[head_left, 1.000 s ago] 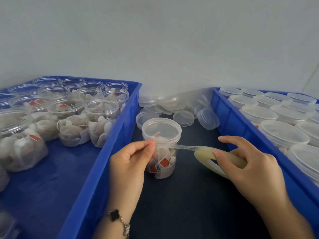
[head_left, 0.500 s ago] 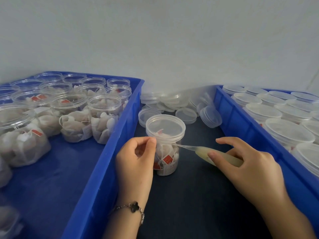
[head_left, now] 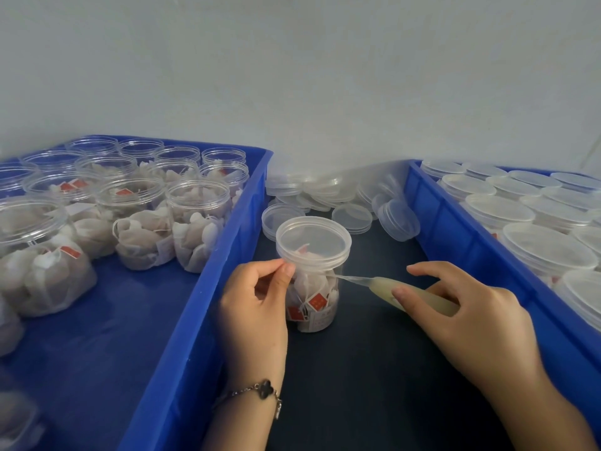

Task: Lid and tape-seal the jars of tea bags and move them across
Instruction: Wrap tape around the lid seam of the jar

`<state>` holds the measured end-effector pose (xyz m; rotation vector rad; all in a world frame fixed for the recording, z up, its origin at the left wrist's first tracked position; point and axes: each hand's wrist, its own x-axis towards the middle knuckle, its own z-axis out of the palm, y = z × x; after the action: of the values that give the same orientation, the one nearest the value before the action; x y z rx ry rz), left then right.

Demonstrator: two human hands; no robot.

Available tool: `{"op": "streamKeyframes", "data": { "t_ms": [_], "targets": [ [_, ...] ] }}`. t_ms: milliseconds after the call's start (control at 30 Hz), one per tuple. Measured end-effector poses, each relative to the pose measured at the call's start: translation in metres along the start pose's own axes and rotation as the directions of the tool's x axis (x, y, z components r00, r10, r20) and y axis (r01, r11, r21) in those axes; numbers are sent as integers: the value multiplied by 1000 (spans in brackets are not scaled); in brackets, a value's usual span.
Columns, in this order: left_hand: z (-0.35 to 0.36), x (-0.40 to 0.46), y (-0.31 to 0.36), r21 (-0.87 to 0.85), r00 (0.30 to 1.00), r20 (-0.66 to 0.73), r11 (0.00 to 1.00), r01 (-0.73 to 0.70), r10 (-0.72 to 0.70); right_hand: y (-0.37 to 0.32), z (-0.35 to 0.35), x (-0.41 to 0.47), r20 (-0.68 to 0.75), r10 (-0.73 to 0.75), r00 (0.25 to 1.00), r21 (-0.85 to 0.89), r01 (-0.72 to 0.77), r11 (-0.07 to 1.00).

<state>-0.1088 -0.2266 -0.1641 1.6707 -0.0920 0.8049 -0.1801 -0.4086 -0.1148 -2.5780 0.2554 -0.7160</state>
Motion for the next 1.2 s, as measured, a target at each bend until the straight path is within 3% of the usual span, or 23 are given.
{"op": "streamKeyframes", "data": {
  "t_ms": [200,433,533,700,833,967,1200],
  "targets": [
    [3,1,-1,-30,998,5,998,57,-57,0,1,-1,-11,0,1000,-1,0,1000],
    [8,0,2,-115,968,-57,965,237,-244,-2,1,-2,-9,-6,1000,10,6,1000],
    [10,-1,-1,-93,968,22,964,250,-249,-2,1,-2,-10,12,1000,27,-12,1000],
    [11,3,-4,-222,902,45,876,429,-430,-2,1,-1,-6,36,999,28,-36,999],
    [11,-2,1,-247,909,212,880,405,-359,-1,-2,-1,25,25,999,32,-25,999],
    [14,-2,2,-205,865,415,897,391,-283,1,-3,1,117,-18,993,11,17,1000],
    [15,-2,-5,-217,900,399,935,279,-176,2,-7,0,148,-203,968,28,201,979]
  ]
}}
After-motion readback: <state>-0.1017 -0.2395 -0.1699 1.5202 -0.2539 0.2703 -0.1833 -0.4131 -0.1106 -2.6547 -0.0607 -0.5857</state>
